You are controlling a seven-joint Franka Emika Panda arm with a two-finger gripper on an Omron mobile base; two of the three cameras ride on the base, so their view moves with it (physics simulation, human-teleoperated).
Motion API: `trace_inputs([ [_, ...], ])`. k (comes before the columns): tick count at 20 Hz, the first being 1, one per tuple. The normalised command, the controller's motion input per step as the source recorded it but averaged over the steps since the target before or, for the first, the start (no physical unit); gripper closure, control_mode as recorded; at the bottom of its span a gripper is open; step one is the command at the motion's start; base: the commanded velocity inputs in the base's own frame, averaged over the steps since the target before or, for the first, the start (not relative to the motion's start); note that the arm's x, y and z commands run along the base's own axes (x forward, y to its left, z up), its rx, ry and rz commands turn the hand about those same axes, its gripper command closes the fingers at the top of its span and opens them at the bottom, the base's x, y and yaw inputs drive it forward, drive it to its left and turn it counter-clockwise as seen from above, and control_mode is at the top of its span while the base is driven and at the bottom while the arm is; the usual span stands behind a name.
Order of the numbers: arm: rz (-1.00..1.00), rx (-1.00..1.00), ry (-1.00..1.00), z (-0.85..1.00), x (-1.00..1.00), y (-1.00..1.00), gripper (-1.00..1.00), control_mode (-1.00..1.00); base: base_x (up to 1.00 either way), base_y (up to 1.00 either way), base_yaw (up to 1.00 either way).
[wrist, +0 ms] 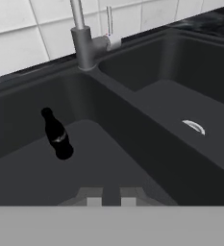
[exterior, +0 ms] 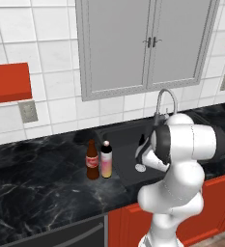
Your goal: Place the large bottle from the dining counter next to the other large bottle outside the sink, and place the small bottle from the dining counter next to the other small bottle inside the sink.
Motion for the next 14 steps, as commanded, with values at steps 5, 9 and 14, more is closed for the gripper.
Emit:
trace_inputs([
  [5,0.00,0.00,-0.06,-0.32,0.00,-0.01,1.00,-1.00,0.00,0.00,0.00],
  [9,0.00,0.00,-0.06,-0.37,0.00,0.00,1.00,-1.00,0.00,0.00,0.00],
  [14,0.00,0.00,-0.05,-0.35,0.02,-0.02,1.00,-1.00,0.00,0.00,0.00],
])
